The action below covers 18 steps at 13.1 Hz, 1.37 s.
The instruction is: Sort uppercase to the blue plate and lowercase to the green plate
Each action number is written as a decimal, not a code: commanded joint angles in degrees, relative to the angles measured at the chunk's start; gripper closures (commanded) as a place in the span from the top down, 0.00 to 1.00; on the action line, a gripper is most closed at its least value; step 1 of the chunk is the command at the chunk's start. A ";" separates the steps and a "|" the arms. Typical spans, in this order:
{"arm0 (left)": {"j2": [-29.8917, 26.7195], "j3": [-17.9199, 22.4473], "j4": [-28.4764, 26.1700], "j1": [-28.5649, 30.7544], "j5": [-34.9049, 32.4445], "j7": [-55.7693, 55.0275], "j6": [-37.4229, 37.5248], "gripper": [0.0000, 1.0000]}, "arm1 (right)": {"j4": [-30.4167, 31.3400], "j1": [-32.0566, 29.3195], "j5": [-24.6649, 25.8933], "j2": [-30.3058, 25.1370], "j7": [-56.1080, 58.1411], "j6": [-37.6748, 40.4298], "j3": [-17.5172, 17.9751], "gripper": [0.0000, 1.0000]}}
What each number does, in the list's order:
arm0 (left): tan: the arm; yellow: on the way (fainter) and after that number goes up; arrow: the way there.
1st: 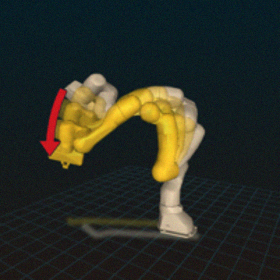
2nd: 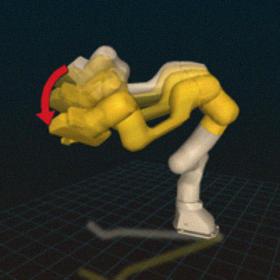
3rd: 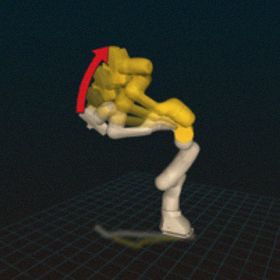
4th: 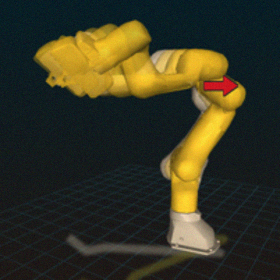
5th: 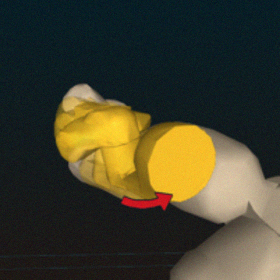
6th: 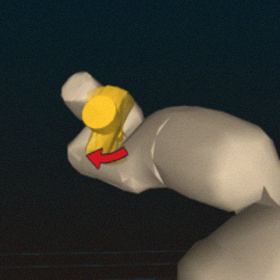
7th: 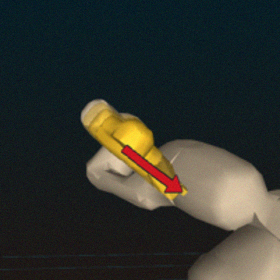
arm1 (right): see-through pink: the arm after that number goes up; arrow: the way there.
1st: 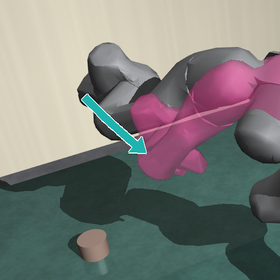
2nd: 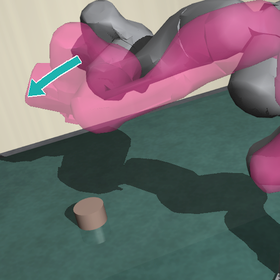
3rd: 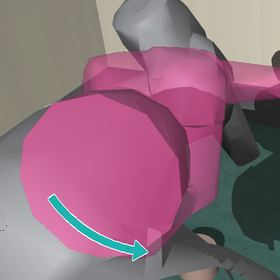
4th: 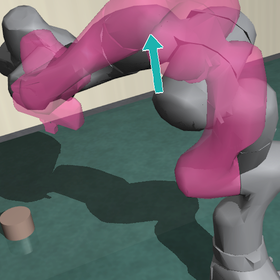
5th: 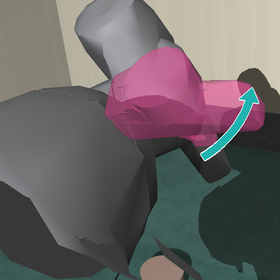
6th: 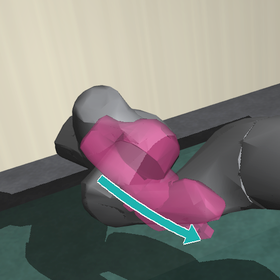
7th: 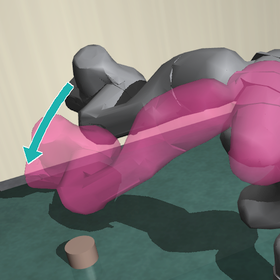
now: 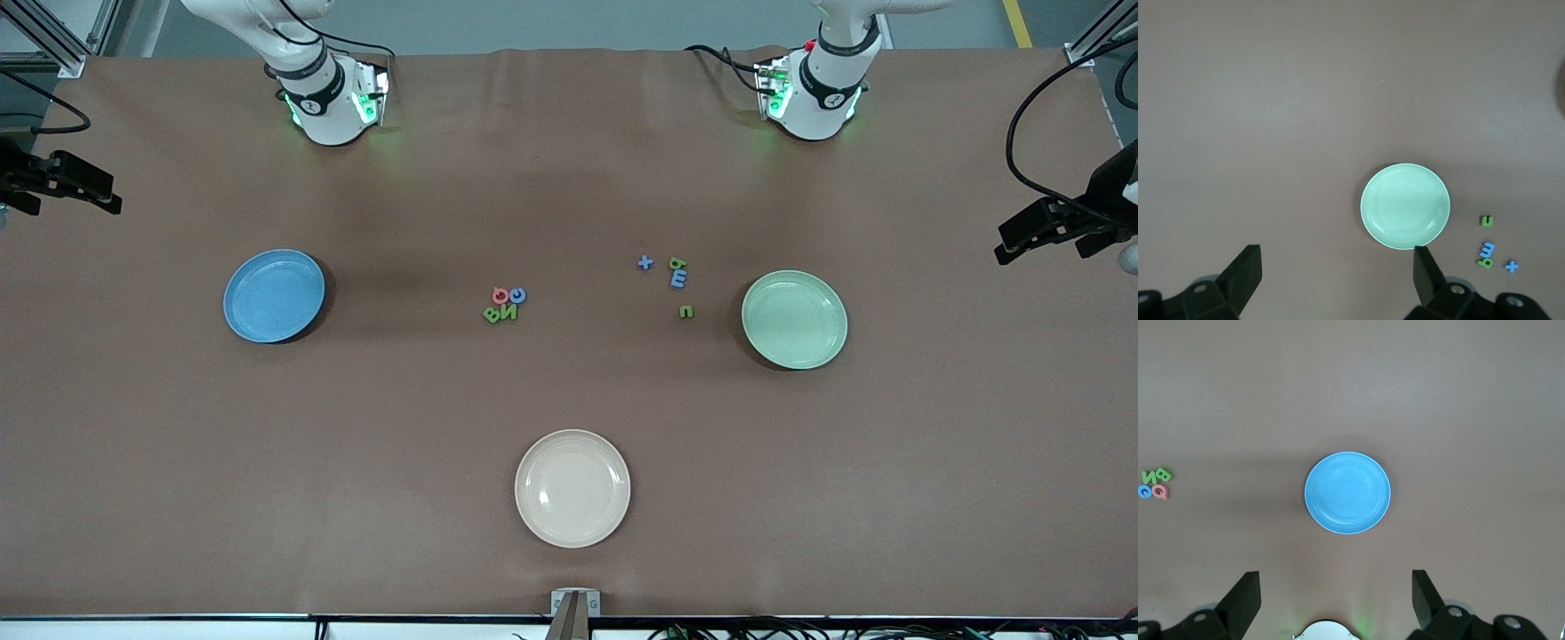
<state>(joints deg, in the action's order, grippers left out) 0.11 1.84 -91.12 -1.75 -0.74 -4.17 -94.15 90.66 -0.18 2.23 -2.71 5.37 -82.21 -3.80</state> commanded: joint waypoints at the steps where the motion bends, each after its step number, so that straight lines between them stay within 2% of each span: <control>1: -1.07 0.10 -0.29 0.17 0.92 1.45 0.55 1.00 | 1.71 -1.05 -0.91 -2.29 0.61 -1.02 0.99 1.00; 4: -0.99 0.10 -0.20 0.17 0.92 1.45 0.55 1.00 | 1.71 -0.70 -1.18 -2.47 0.52 -1.28 0.90 1.00; 7: -0.90 0.10 -0.29 -0.10 1.01 0.57 1.07 1.00 | 1.72 -0.70 -3.46 -2.56 0.52 -1.37 0.55 1.00; 9: -0.99 0.27 -0.20 0.34 4.93 0.92 5.54 1.00 | 2.33 -0.70 -3.55 -3.09 0.61 -1.72 0.46 1.00; 11: 0.67 0.01 -0.64 -0.97 6.63 0.04 5.91 1.00 | 5.21 -0.79 -3.81 -4.92 0.61 -3.91 0.38 1.00; 15: 3.75 -5.42 -3.35 -4.31 7.95 -4.77 4.60 1.00 | 6.99 -0.70 -4.16 -6.25 0.35 -4.80 0.29 1.00; 18: 6.38 -12.54 -8.44 -5.20 7.86 -16.88 -4.60 1.00 | 6.99 -0.70 -4.69 -6.25 0.26 -4.53 -0.06 1.00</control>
<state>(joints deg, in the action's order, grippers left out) 5.69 -7.83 -96.44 -6.86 6.52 -15.79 -93.85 95.87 -0.29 -1.43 -7.34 5.35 -86.10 -3.79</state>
